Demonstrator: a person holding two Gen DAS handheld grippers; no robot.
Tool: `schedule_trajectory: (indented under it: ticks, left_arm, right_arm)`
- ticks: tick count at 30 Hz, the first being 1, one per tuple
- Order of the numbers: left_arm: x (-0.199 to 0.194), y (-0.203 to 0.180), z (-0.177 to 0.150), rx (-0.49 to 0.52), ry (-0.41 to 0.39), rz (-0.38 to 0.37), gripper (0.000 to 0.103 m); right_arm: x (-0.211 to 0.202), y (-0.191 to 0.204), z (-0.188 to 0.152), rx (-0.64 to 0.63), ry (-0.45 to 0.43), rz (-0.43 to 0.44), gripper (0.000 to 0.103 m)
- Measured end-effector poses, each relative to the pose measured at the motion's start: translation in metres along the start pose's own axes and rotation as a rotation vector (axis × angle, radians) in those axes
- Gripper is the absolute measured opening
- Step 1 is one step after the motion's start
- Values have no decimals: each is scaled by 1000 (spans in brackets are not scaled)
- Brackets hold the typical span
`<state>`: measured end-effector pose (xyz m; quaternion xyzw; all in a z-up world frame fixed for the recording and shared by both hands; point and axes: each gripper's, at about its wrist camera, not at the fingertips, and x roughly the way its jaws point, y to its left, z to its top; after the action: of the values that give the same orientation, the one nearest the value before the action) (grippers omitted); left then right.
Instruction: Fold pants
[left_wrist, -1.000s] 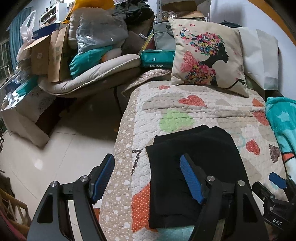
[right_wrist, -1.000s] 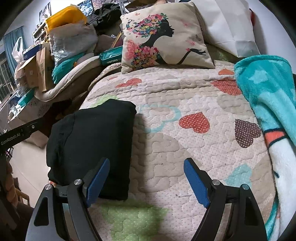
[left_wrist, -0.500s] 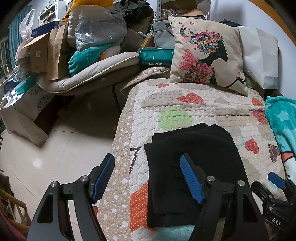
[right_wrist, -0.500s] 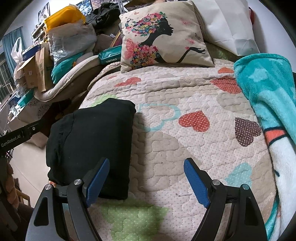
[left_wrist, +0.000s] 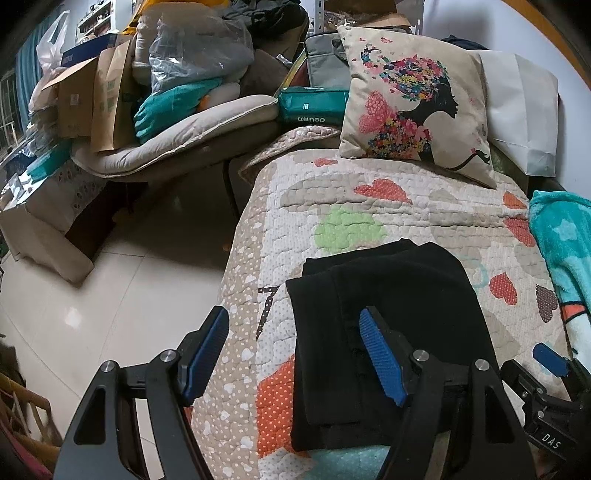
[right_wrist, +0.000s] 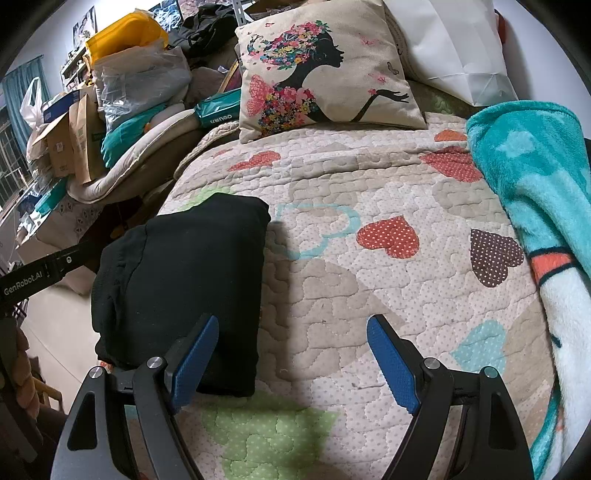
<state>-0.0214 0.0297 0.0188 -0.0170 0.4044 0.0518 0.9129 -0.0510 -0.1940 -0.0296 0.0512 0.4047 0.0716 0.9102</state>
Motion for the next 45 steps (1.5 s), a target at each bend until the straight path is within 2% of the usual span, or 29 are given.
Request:
schedule_trajectory:
  ticks: [34,40,42,45]
  left_arm:
    - [7,9,-2,-38,42,-12,73]
    - [6,47,0,-148,-17,60,73]
    - [7,62,-2,-207,-6,46,73]
    - [8,84,-13,-332,33,-45,73]
  right_arm:
    - [1,0,-1,5,4,1,88]
    - [1,0,-3,7,10,7,88]
    - [0,4,-2,-6,13,15,88]
    - [3,12,8,-32,47,46,88]
